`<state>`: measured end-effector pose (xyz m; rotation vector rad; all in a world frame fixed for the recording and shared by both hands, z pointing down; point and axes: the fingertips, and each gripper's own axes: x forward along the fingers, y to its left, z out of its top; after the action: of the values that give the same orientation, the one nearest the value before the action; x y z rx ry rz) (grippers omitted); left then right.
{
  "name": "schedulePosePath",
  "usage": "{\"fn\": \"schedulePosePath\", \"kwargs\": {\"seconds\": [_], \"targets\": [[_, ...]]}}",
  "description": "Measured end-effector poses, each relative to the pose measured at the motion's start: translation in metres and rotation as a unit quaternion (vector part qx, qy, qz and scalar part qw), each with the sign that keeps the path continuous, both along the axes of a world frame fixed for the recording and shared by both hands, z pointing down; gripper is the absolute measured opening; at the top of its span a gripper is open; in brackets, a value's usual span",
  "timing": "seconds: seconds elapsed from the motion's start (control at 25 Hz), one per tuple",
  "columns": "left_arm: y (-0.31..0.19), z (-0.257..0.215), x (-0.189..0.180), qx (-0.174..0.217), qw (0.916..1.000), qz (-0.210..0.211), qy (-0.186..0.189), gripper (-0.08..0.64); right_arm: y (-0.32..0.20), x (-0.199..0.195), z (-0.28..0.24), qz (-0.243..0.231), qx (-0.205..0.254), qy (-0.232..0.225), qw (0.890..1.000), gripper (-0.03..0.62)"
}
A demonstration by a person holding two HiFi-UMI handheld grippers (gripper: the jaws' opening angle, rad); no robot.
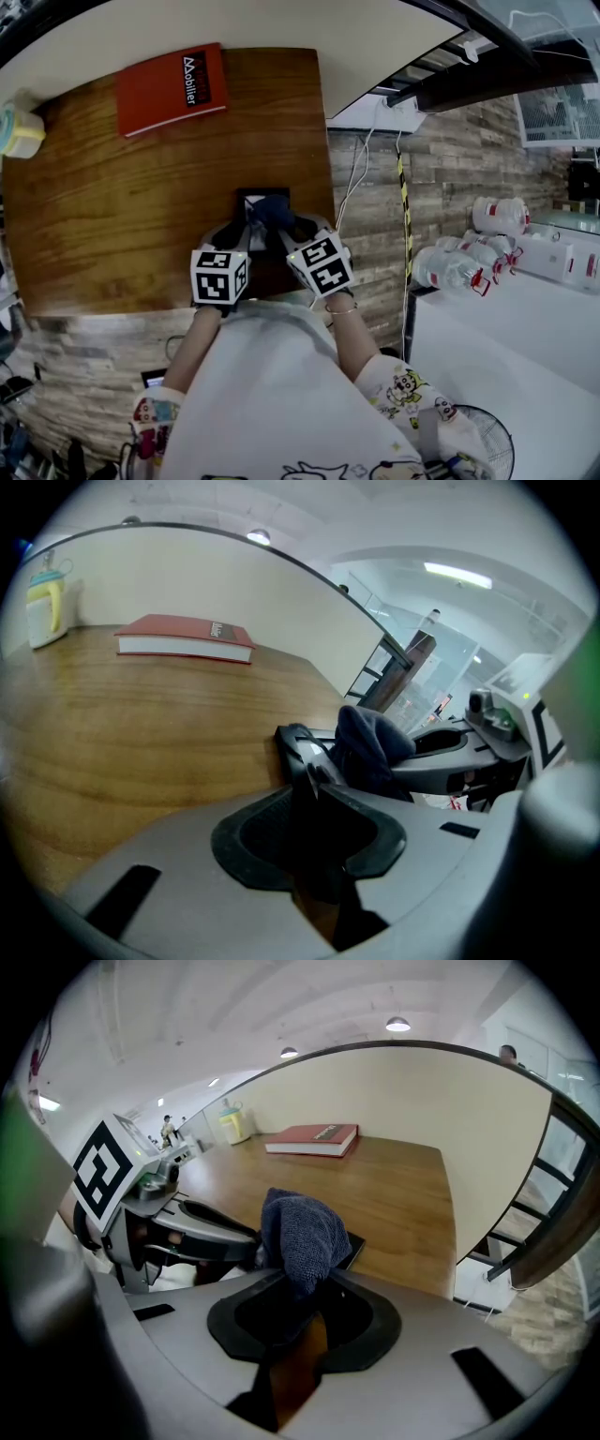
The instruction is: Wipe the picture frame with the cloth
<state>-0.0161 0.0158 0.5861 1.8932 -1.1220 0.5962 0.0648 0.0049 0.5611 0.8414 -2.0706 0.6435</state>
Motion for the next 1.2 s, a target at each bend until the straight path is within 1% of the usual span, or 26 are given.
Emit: {"fn": "schedulePosePath", "kwargs": {"seconds": [0.28,0.4,0.64,1.04,1.12,1.2], "targets": [[-0.001,0.001,0.0,0.0,1.0,0.0,-0.001,0.077,0.003,0.01,-0.005,0.009,0.006,0.01,1.0,0.069],[0.0,0.0,0.0,-0.001,1.0,0.0,-0.002,0.077,0.0,0.027,-0.005,0.029,0.013,0.01,0.999,0.069],[-0.001,0.001,0.0,0.001,1.0,0.0,-0.002,0.077,0.004,0.061,0.01,0.065,-0.005,0.028,0.997,0.069],[-0.001,0.0,0.0,0.001,1.0,0.0,-0.001,0.077,0.006,0.06,-0.001,0.085,0.0,0.001,0.996,0.069],[0.0,0.0,0.0,0.0,1.0,0.001,0.0,0.077,0.006,0.056,-0.01,0.091,0.005,-0.016,0.996,0.069],[0.0,-0.001,0.001,-0.005,1.0,0.002,0.005,0.077,0.007,0.049,-0.022,0.101,0.008,-0.046,0.994,0.069]]}}
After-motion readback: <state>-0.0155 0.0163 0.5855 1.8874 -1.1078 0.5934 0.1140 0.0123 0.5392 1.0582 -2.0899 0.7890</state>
